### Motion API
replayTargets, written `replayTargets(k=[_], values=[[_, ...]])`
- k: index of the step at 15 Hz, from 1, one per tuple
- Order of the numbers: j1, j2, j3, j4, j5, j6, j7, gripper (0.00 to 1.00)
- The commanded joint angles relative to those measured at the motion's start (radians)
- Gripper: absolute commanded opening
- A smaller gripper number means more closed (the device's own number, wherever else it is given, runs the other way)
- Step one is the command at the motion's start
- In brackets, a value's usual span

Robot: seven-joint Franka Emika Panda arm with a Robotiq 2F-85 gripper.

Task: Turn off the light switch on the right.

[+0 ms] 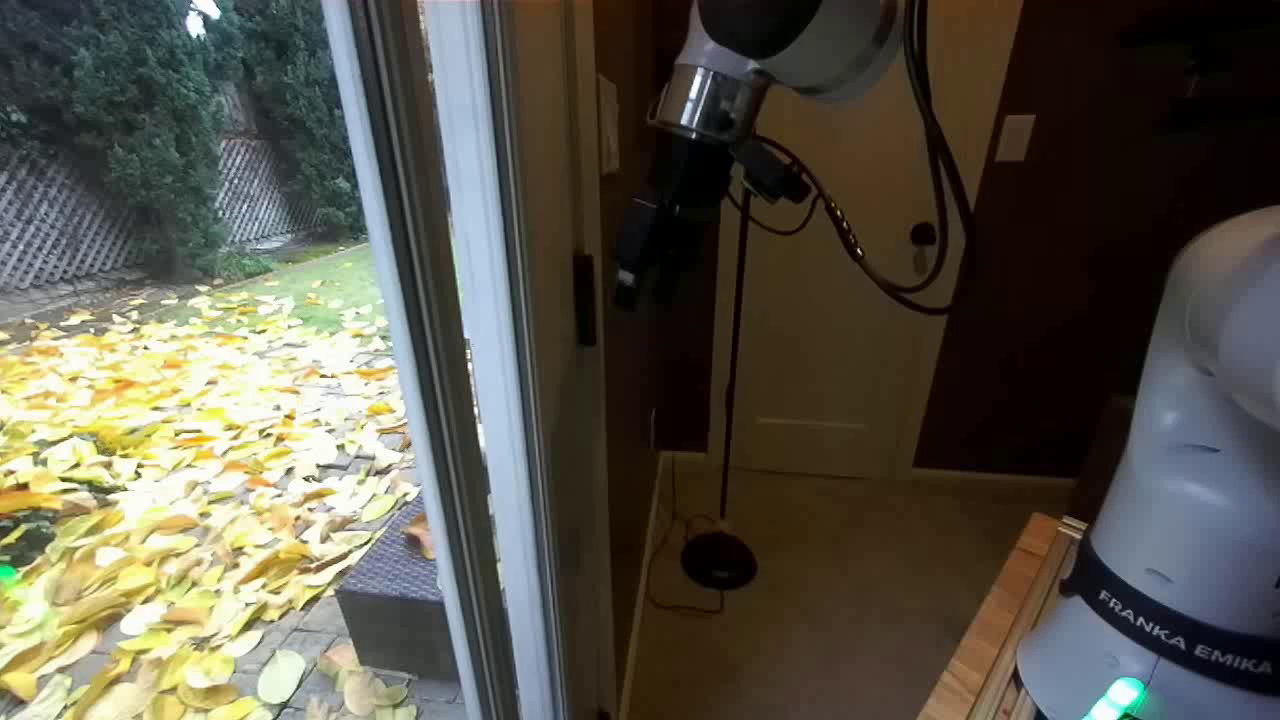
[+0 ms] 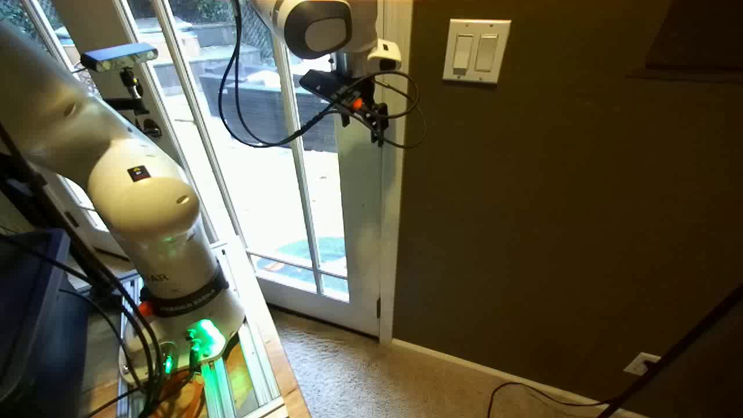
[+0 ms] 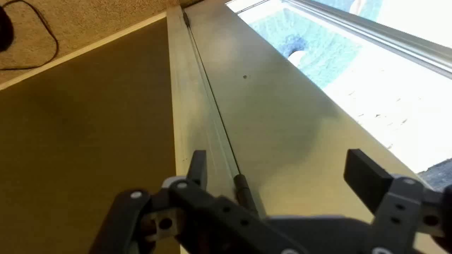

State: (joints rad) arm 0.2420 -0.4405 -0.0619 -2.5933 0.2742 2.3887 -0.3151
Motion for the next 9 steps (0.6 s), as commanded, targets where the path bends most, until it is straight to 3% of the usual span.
replayTargets(k=[1, 5, 9], values=[[-0.012, 0.000, 0.012, 0.002, 0.007, -0.003, -0.004, 1.00], [-0.012, 0.000, 0.012, 0.002, 0.007, -0.003, -0.004, 1.00], [0.066, -0.087, -0.050, 0.054, 0.136, -0.164, -0.166, 1.00]])
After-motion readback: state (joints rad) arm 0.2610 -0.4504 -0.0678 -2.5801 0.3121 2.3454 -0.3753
